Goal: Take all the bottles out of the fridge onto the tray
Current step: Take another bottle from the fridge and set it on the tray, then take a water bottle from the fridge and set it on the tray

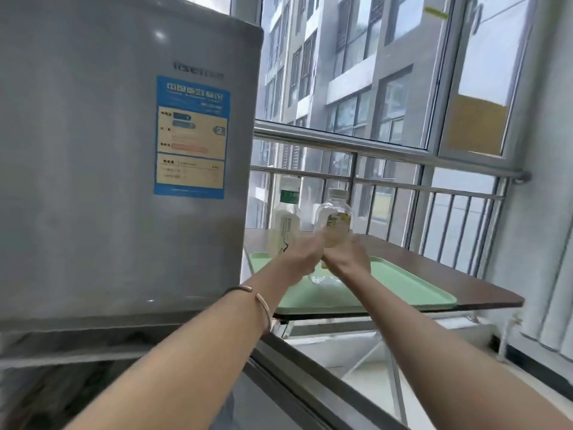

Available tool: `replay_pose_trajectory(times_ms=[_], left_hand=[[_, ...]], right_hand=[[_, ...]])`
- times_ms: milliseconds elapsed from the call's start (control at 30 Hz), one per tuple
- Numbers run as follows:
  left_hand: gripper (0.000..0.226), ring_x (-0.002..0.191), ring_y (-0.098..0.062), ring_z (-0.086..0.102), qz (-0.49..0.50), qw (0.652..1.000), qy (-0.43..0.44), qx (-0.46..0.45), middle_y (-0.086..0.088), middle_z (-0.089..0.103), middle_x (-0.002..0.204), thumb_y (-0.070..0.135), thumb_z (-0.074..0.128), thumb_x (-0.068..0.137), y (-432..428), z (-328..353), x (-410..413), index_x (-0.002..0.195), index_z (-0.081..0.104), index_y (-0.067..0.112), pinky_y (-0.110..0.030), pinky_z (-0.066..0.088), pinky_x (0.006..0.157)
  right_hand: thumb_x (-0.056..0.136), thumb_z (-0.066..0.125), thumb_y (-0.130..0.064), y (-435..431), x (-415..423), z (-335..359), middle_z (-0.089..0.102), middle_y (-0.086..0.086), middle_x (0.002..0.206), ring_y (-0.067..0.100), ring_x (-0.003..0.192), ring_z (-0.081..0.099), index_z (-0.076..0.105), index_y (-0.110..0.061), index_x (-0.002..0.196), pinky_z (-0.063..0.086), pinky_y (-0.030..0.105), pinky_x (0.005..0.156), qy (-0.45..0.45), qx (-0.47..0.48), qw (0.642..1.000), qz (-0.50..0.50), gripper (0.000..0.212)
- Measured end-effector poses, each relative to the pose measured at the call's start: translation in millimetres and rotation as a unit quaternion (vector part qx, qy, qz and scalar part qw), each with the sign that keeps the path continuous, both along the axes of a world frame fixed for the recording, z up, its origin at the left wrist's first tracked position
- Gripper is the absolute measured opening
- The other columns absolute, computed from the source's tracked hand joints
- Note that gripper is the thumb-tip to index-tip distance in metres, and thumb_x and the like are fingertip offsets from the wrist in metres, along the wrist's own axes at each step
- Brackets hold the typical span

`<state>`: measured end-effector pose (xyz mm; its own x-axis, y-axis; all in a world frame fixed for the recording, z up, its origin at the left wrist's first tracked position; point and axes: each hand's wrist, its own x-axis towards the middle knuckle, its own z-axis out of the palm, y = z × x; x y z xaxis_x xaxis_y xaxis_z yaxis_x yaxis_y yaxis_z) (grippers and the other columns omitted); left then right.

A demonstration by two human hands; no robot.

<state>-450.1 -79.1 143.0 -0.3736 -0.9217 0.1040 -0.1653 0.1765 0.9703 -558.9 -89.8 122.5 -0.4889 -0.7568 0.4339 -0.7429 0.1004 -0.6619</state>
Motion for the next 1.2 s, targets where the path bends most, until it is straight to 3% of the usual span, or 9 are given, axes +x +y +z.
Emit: replay_pose_trajectory(times_ms=[133,200,300,467,533,633,733,967,1200], left_hand=[[0.090,0.134,-0.037,0.039,0.029,1.000,0.012,-0.005,-0.020,0.042,0.146,0.070,0.027,0.078,-26.0,-6.9,-16.6,0.142,0.042,0.009,-0.053,0.029,0.114],[0.078,0.135,-0.041,0.039,0.028,0.999,0.008,-0.015,-0.024,0.042,0.145,0.063,0.027,0.087,-34.0,-5.7,-20.7,0.142,0.043,0.009,-0.054,0.028,0.115],[0.077,0.138,-0.040,0.034,0.023,1.000,-0.008,-0.010,-0.022,0.037,0.149,0.063,0.023,0.089,-39.3,-3.4,-21.0,0.147,0.035,0.014,-0.053,0.026,0.115],[0.065,0.138,-0.035,0.035,-0.003,1.000,-0.015,0.001,-0.020,0.037,0.150,0.051,0.020,0.100,-35.2,1.8,-14.1,0.148,0.034,0.009,-0.047,0.026,0.117],[0.060,0.131,-0.032,0.042,-0.007,1.000,-0.008,-0.019,-0.019,0.043,0.144,0.045,0.020,0.103,-26.3,6.9,-3.9,0.144,0.039,0.006,-0.041,0.031,0.114],[0.061,0.109,-0.030,0.055,0.028,0.999,-0.002,-0.036,-0.016,0.056,0.125,0.045,0.023,0.100,-14.4,18.1,15.4,0.134,0.048,0.001,-0.038,0.046,0.098],[0.047,0.090,-0.032,0.064,0.075,0.996,0.027,-0.029,-0.017,0.065,0.106,0.034,0.032,0.100,4.6,28.4,42.2,0.122,0.057,0.001,-0.040,0.055,0.083],[0.042,0.051,-0.024,0.058,0.188,0.982,-0.019,0.016,-0.017,0.060,0.069,0.022,0.027,0.101,50.7,26.0,137.3,0.118,0.056,-0.003,-0.026,0.051,0.047],[0.038,0.064,-0.022,0.062,0.195,0.960,-0.178,0.097,-0.015,0.065,0.078,0.024,0.033,0.101,81.8,-22.3,256.3,0.098,0.060,-0.002,-0.034,0.056,0.072]], right_hand=[[0.079,0.064,-0.048,-12.2,1.6,6.5,0.059,0.005,0.088,0.028,0.085,0.062,0.046,-0.006,0.109,0.049,0.033,0.070,-0.026,0.023,0.999,-0.015,0.055],[0.081,0.060,-0.047,-25.0,0.3,5.9,0.060,0.013,0.106,0.035,0.099,0.063,0.049,-0.003,0.118,0.048,0.036,0.074,-0.016,0.026,0.999,-0.016,0.059],[0.072,0.056,-0.056,-39.4,0.1,6.9,0.063,0.017,0.110,0.036,0.098,0.064,0.055,-0.002,0.116,0.054,0.039,0.076,-0.023,0.017,1.000,-0.004,0.070],[0.080,0.063,-0.051,-41.2,1.1,7.2,0.047,0.022,0.137,0.037,0.121,0.052,0.030,0.003,0.141,0.049,0.042,0.094,-0.070,0.035,0.997,0.002,0.088],[0.077,0.062,-0.054,-30.3,7.8,6.2,0.050,0.019,0.132,0.036,0.115,0.056,0.033,0.001,0.136,0.050,0.042,0.086,-0.071,0.005,0.997,-0.014,0.086],[0.082,0.060,-0.032,-3.6,25.8,10.2,0.063,0.011,0.101,0.031,0.090,0.063,0.052,-0.008,0.114,0.046,0.034,0.068,-0.017,-0.143,0.989,-0.035,0.040],[0.081,0.058,-0.015,28.6,56.1,24.8,0.063,0.004,0.071,0.027,0.067,0.063,0.060,-0.011,0.087,0.050,0.032,0.059,0.077,-0.246,0.966,0.029,0.007],[0.082,0.057,-0.027,68.1,156.8,23.6,0.071,0.007,0.076,0.028,0.071,0.066,0.066,-0.016,0.086,0.053,0.037,0.064,0.102,-0.213,0.953,0.191,0.015],[0.078,0.055,-0.023,89.6,256.8,-30.5,0.072,0.009,0.085,0.034,0.080,0.064,0.066,-0.015,0.089,0.048,0.034,0.065,0.128,-0.099,0.937,0.310,0.018]])
